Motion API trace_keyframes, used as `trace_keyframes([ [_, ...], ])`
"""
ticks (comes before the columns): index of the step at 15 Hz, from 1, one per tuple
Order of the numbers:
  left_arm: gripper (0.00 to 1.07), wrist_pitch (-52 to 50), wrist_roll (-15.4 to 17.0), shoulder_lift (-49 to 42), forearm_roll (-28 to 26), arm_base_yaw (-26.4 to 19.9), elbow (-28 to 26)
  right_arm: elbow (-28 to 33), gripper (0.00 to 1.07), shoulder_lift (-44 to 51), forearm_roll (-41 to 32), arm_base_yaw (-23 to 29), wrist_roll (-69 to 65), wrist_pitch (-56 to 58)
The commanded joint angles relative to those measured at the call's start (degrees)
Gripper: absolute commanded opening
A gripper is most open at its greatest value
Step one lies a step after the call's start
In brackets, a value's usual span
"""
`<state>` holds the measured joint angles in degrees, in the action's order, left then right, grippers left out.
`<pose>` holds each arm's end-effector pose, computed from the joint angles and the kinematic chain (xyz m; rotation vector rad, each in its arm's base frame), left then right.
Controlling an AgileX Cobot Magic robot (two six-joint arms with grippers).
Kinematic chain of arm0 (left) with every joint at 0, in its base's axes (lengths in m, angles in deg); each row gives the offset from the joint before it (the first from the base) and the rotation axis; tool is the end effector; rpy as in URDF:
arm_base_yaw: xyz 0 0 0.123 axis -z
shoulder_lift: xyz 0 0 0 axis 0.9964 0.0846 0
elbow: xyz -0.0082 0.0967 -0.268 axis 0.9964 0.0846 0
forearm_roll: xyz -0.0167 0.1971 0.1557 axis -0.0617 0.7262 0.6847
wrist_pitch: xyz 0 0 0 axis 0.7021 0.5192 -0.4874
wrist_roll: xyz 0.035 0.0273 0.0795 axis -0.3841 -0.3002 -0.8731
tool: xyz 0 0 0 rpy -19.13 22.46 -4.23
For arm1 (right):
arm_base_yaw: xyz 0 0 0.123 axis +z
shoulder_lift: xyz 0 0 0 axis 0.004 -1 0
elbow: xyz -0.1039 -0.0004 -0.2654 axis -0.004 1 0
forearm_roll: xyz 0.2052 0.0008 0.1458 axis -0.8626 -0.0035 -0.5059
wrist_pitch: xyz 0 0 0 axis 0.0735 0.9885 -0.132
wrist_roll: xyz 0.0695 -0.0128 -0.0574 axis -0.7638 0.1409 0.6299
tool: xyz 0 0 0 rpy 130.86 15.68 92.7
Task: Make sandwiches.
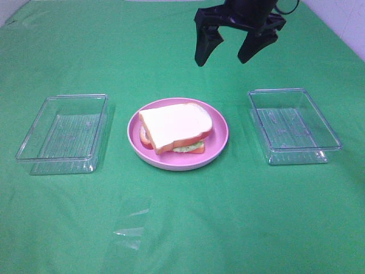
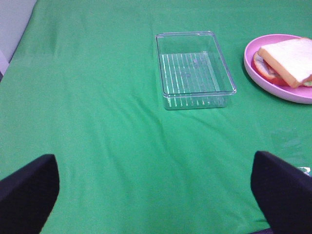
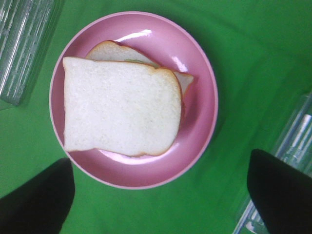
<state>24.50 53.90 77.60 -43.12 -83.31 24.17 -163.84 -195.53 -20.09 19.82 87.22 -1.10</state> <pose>-0.0088 -0.0013 0.2806 0.0170 2.0439 -0.0546 0.4198 0.1709 0.2830 -0.6218 2.7342 0.3262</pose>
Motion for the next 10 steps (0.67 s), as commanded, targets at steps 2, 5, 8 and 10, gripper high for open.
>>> trace_keyframes([
  [2,1.02,-0.6,0.2,-0.9,0.2,-0.1,0.1,0.5,0.93,5.9,2.9,0.0,-0.8,7.3],
  [5,1.02,-0.6,0.2,-0.9,0.2,-0.1,0.1,6.1,0.93,13.6,5.6,0.0,-3.0,7.3],
  [8,1.02,-0.6,0.2,-0.9,0.2,-0.1,0.1,18.8,0.93,24.9,6.2,0.0,-3.4,7.3],
  [10,1.02,-0.6,0.2,-0.9,0.2,-0.1,0.1,25.8,0.93,31.4,6.2,0.0,-5.3,7.3],
])
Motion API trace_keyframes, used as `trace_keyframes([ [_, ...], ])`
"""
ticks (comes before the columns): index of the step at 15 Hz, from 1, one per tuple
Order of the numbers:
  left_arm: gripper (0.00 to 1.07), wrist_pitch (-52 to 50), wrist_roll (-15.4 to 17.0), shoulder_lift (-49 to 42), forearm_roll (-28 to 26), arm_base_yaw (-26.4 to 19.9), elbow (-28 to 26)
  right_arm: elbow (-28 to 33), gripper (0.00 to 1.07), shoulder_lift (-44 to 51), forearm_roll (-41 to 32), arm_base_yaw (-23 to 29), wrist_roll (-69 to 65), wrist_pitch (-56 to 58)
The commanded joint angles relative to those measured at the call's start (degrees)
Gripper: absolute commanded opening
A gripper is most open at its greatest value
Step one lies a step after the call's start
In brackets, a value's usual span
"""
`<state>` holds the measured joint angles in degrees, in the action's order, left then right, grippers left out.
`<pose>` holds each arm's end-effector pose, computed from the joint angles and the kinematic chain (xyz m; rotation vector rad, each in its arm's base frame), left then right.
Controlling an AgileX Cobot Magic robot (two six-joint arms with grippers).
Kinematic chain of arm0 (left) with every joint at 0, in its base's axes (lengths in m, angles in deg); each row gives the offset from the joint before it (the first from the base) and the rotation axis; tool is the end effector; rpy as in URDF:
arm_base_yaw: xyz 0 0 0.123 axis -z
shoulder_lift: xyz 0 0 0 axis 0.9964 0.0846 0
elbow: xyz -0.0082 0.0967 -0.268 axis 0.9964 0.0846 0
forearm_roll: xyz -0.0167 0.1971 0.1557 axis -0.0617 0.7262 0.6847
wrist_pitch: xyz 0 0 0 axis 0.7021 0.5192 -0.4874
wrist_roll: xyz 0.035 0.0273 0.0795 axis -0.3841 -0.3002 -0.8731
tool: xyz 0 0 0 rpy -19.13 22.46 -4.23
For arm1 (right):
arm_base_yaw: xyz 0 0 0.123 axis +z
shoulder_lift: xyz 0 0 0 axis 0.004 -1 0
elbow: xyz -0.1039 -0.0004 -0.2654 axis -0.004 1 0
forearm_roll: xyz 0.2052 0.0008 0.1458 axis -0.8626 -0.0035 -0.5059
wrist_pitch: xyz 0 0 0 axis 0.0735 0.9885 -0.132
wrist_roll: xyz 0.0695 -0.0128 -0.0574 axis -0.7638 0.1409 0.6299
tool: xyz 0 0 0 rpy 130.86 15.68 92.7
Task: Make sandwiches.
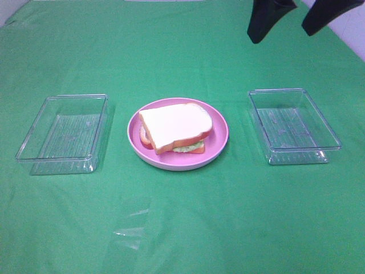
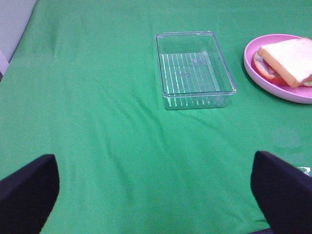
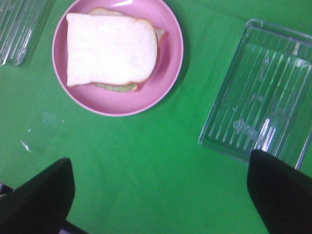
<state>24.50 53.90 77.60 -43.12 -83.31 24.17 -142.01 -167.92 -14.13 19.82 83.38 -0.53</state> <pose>-0.0088 -0.0013 0.2806 0.0170 2.0439 -0.0546 0.3097 0.1215 0.3635 -0.5475 2.6616 0.2108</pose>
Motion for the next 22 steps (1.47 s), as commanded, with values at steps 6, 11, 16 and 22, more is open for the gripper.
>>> trace_keyframes([
  [6,1.02,-0.6,0.2,-0.9,0.2,-0.1,0.1,27.0,0.93,23.8,2.5,0.0,-2.3,4.4],
  [11,1.02,-0.6,0.2,-0.9,0.2,-0.1,0.1,46.0,0.93,43.5,3.3,-0.2,-3.0,-6.2],
  [16,1.02,-0.6,0.2,-0.9,0.2,-0.1,0.1,60.7,0.93,65.4,4.2,-2.7,-4.9,-12.1],
  [22,1.02,-0.6,0.2,-0.9,0.2,-0.1,0.1,63.6,0.93,87.1,3.8,-19.0,-0.5,-9.9],
])
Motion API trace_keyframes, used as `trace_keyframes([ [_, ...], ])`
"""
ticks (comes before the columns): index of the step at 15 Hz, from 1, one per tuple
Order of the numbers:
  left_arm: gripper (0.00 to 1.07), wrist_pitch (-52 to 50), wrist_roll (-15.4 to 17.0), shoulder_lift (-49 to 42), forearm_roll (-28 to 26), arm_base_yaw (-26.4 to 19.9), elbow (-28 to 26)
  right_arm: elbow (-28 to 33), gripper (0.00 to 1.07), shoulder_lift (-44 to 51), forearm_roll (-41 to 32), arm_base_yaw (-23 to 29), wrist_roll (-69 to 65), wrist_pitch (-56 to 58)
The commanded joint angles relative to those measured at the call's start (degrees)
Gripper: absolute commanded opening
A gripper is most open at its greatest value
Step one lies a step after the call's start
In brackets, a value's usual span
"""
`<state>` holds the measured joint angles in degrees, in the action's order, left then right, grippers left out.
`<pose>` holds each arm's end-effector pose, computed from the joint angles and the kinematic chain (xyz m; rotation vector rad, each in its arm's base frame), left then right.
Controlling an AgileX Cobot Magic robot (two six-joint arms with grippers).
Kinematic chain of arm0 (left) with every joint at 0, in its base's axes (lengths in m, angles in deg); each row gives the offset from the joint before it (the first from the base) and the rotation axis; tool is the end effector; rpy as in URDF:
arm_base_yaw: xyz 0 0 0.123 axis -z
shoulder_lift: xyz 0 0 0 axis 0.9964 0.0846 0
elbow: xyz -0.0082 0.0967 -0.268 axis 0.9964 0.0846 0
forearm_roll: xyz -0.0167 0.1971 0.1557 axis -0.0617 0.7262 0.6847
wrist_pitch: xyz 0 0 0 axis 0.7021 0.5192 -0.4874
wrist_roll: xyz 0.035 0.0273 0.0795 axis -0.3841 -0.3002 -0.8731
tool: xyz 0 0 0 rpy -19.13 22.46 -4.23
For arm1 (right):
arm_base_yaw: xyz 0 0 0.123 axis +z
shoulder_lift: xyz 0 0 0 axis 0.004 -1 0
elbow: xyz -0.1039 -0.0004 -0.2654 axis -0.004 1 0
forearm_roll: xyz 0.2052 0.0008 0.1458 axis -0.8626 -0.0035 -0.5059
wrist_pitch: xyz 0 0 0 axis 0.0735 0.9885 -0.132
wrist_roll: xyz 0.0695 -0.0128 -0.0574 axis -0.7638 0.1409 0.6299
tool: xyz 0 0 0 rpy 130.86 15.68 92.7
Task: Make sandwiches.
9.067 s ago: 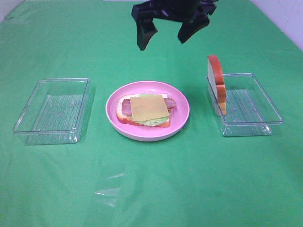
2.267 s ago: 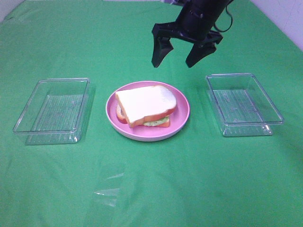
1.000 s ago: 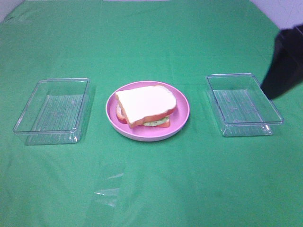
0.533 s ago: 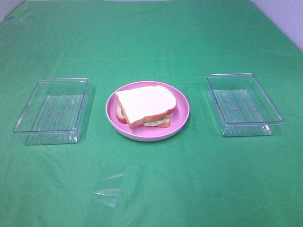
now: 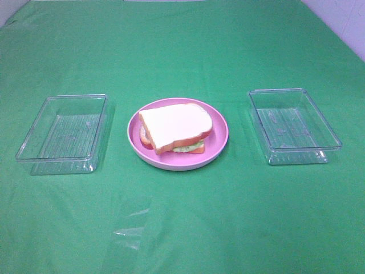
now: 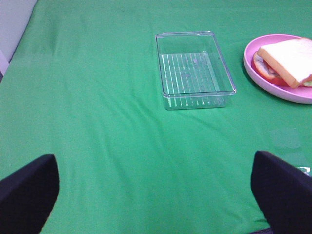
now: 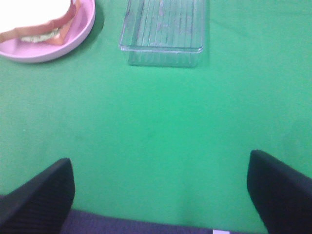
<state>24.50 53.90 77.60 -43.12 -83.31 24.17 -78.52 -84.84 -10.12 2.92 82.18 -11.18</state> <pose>-0.0088 -0.0013 0.2806 0.0170 2.0439 -0.0546 0.0208 0.0030 0.2728 -0.1105 2.1768 0.0321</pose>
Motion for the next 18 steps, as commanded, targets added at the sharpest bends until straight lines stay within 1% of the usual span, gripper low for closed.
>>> trace_keyframes([
  [1,1.02,-0.6,0.2,-0.9,0.2,-0.1,0.1,0.2,0.93,6.0,-0.2,-2.8,0.7,1.4],
  [2,1.02,-0.6,0.2,-0.9,0.2,-0.1,0.1,0.8,0.93,9.7,-0.2,-3.9,0.7,3.1],
  [3,1.02,-0.6,0.2,-0.9,0.2,-0.1,0.1,1.8,0.93,10.3,-0.2,-4.6,0.5,4.2],
  [18,1.02,-0.6,0.2,-0.2,0.1,-0.1,0.1,1.6,0.93,10.1,0.1,-4.4,0.2,4.1],
])
